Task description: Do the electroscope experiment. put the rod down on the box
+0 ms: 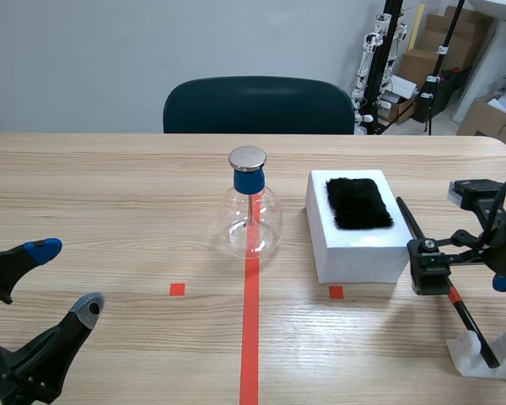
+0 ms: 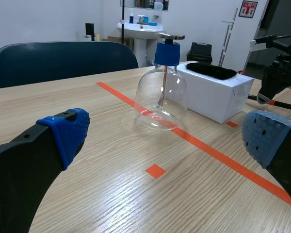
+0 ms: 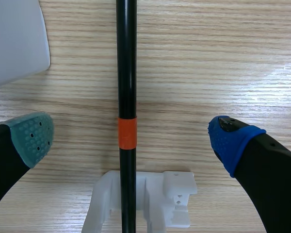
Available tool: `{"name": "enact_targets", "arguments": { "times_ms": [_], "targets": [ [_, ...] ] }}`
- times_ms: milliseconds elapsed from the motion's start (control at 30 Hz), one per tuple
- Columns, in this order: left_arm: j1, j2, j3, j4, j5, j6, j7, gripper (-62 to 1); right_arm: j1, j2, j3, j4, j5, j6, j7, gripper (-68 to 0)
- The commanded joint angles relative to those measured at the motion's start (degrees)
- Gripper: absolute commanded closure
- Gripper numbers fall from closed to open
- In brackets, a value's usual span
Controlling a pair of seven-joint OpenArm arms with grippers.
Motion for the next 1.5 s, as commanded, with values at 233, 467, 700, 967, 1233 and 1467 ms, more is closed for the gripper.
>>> {"name": "enact_targets", "arguments": {
  "times_ms": [233,467,700,967,1233,1467],
  "targets": [
    [-0.2,-0.4,-0.4,0.4,-0.6,-0.2,-1.0,-62.3,-2.6,4.6,0.4,5.1,3.0,4.3,5.3,-67.9],
    [-0.2,-0.4,-0.4,0.4,-0.6,-0.2,-1.0,-62.3,-8.1,8.5,1.3,11.2,3.2,9.2,14.5,-67.9],
    [-0.2,-0.4,-0.4,0.4,-0.6,-0.2,-1.0,-62.3,-11.2,11.0,2.2,13.0,2.9,9.2,20.3,-67.9],
    [-0.2,-0.4,-0.4,0.4,-0.6,-0.2,-1.0,-62.3,-11.3,10.9,2.2,13.0,2.5,9.2,20.4,-67.9],
    [-0.2,-0.4,-0.4,0.4,-0.6,-0.2,-1.0,-62.3,-11.3,10.9,2.2,13.0,2.5,9.2,20.4,-67.9],
    [-0.2,-0.4,-0.4,0.4,-0.6,-0.2,-1.0,-62.3,-11.3,10.9,2.2,13.0,2.5,9.2,20.4,-67.9]
  ]
}}
